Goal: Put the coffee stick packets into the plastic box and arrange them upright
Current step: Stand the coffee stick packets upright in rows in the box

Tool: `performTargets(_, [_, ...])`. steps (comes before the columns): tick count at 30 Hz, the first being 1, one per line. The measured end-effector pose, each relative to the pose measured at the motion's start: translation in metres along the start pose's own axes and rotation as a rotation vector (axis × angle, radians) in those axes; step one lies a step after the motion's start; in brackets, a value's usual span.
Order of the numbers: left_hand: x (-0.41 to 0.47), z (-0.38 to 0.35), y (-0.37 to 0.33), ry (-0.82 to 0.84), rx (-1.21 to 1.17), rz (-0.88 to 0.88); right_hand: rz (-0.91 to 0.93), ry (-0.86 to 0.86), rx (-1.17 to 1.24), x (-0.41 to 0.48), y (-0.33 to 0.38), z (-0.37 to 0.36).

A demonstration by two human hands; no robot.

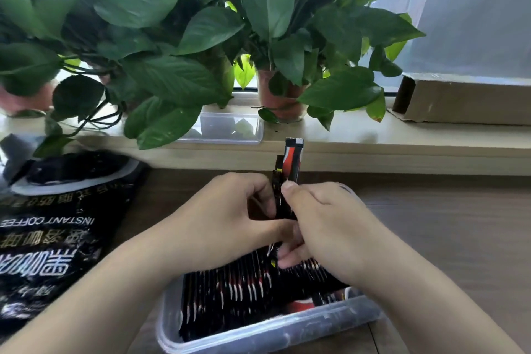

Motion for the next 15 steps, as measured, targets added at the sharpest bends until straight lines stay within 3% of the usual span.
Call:
performTargets(7, [-0.006, 0.012, 0.018, -0.089, -0.204, -0.026, 0.104, -0.096, -0.064, 0.002, 0.012, -0.002])
performTargets(15, [-0.011, 0.017, 0.017, -0.114, -0.221, -0.003, 0.284, -0.233, -0.043, -0.005, 0.022, 0.002])
Point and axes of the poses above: each hand's wrist, its own x-axis towards the middle knuckle, its own z-axis out of the back of the hand, y = z × x, the point moved 7 cm from there along x, towards the middle knuckle, and after that the axes turned 15 degrees about y, right-handed, at the moved point
